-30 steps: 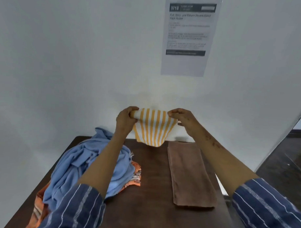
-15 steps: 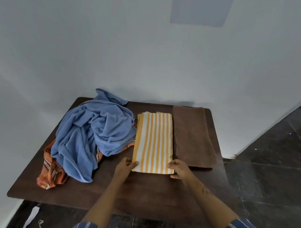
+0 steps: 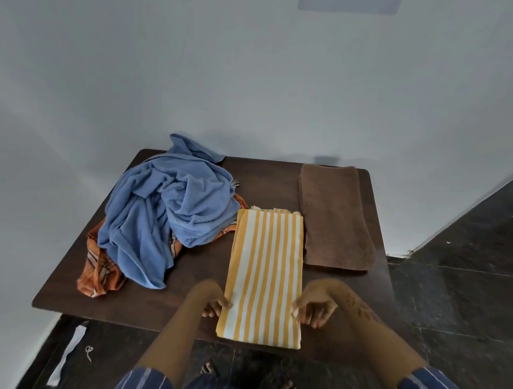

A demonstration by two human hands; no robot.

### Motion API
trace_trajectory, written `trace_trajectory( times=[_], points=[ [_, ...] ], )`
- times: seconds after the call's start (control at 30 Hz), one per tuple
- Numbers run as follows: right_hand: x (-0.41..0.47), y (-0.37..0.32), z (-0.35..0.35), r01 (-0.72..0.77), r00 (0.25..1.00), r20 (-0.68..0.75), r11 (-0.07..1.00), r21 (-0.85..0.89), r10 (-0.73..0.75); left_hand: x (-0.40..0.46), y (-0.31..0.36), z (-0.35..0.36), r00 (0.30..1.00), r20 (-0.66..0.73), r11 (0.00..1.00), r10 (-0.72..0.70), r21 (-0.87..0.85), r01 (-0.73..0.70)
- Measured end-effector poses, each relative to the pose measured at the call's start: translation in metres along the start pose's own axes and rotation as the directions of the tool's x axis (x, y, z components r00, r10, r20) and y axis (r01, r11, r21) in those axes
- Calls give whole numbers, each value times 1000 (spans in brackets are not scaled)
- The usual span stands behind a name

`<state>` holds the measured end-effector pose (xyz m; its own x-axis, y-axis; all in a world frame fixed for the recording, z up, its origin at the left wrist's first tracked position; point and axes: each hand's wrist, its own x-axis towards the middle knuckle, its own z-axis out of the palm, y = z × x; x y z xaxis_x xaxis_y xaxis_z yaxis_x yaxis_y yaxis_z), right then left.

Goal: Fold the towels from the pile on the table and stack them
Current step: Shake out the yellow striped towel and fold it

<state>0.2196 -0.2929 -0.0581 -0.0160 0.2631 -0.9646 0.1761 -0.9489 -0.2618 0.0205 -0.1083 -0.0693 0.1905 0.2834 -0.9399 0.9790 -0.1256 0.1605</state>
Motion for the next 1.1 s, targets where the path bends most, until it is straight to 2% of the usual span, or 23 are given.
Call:
trace_trajectory(
  times=[0.03, 0.1, 0.17, 0.23, 0.3, 0.37, 0.5, 0.57, 0.63, 0.7, 0.77, 0.83, 0.9, 0.97, 1.0, 1.03, 1.1],
  points=[
    [2, -4, -7, 66, 985, -161, 995, 74, -53, 2, -1, -2, 998, -56, 1000, 23, -19, -24],
    [6, -14, -20, 232, 890, -445, 940, 250, -101, 4, 1, -4, 971, -222, 991, 89, -77, -109],
    [10, -30, -27, 382, 807, -578, 851, 360, -118, 8, 7, -4, 917, -368, 968, 156, -125, -215],
    [12, -43, -31, 486, 698, -689, 837, 253, -197, 8, 20, 0, 888, -423, 951, 183, -152, -268],
    [14, -53, -33, 493, 587, -759, 868, 60, -281, 5, 34, 5, 891, -406, 925, 201, -220, -309],
    [21, -62, -37, 463, 525, -790, 885, -47, -316, 9, 41, 7, 888, -419, 921, 191, -237, -310],
    [29, -78, -47, 336, 448, -860, 937, -91, -244, 23, 40, -7, 879, -441, 976, 178, -37, -216],
    [33, -85, -54, 253, 418, -877, 957, -139, -238, 30, 46, -22, 835, -490, 963, 252, 41, -267],
    [39, -90, -63, 264, 412, -888, 959, -99, -205, 30, 61, -35, 709, -565, 901, 423, 176, -397],
    [46, -95, -73, 318, 414, -899, 948, -5, -144, 26, 80, -48, 564, -573, 800, 595, 352, -486],
    [44, -98, -79, 343, 447, -883, 939, 20, -144, 18, 98, -56, 440, -515, 674, 735, 487, -556],
    [35, -100, -80, 433, 488, -843, 901, 8, -226, 12, 115, -64, 376, -388, 540, 841, 573, -617],
    [18, -96, -73, 619, 568, -750, 776, 118, -339, 7, 127, -70, 369, -228, 421, 901, 669, -613],
    [1, -85, -68, 687, 705, -524, 645, 336, -478, 1, 136, -74, 373, -86, 308, 924, 748, -589],
    [-6, -79, -68, 653, 757, -379, 619, 435, -533, -5, 139, -75, 397, -25, 278, 917, 755, -595],
    [-10, -73, -68, 618, 775, -263, 604, 503, -575, -10, 142, -75, 451, 25, 288, 892, 738, -610],
    [-17, -62, -70, 592, 770, -171, 588, 550, -615, -22, 143, -74, 567, 95, 337, 818, 720, -606]
  ],
)
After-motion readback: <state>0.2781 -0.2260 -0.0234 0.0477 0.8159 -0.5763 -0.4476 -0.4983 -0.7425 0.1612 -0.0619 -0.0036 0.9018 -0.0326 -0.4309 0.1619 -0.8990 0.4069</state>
